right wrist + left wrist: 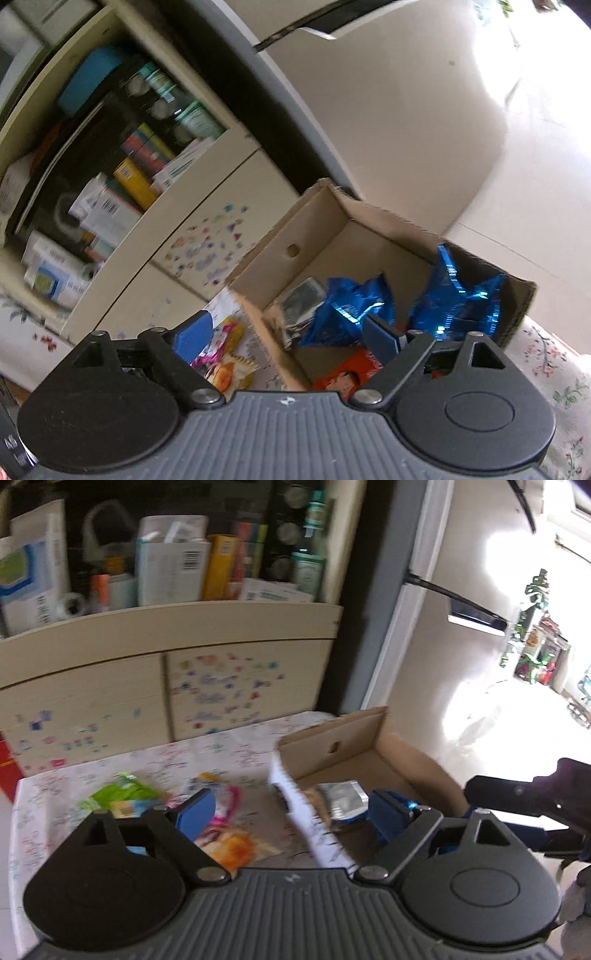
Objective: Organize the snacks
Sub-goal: 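Withdraw both tools from the box back over the snack pile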
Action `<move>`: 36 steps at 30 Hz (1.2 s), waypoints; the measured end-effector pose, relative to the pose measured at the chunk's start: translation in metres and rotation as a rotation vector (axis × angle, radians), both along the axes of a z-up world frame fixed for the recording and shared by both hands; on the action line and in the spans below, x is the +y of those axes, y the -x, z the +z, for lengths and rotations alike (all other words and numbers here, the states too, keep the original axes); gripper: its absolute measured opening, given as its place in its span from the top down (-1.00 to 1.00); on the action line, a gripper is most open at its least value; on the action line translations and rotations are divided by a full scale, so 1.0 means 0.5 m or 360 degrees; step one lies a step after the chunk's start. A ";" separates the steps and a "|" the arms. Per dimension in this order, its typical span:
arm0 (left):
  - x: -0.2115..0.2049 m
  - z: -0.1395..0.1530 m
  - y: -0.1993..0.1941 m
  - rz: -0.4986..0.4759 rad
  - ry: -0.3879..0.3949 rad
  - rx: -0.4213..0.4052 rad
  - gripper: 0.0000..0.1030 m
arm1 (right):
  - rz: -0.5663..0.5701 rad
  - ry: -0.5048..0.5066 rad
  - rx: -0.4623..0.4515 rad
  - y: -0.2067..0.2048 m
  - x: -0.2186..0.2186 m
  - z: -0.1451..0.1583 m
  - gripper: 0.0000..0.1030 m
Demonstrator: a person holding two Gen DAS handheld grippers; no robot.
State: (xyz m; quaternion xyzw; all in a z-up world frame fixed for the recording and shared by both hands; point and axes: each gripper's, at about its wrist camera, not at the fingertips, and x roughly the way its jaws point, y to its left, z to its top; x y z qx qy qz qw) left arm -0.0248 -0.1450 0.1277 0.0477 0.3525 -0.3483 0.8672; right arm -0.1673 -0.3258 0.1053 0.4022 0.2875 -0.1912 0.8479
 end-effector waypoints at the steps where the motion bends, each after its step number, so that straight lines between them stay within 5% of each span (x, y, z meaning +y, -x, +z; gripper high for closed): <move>1: 0.012 0.001 -0.004 0.0014 -0.0006 0.0005 -0.75 | 0.0031 0.0020 -0.0002 -0.005 0.007 0.002 -0.80; 18: 0.186 -0.015 -0.067 0.0270 -0.0036 0.0082 -0.80 | 0.0422 0.0131 0.0073 -0.080 0.120 -0.016 -0.81; 36: 0.259 -0.140 -0.110 0.0416 -0.0183 0.0358 -0.81 | 0.0847 0.0222 0.0298 -0.169 0.272 -0.123 -0.80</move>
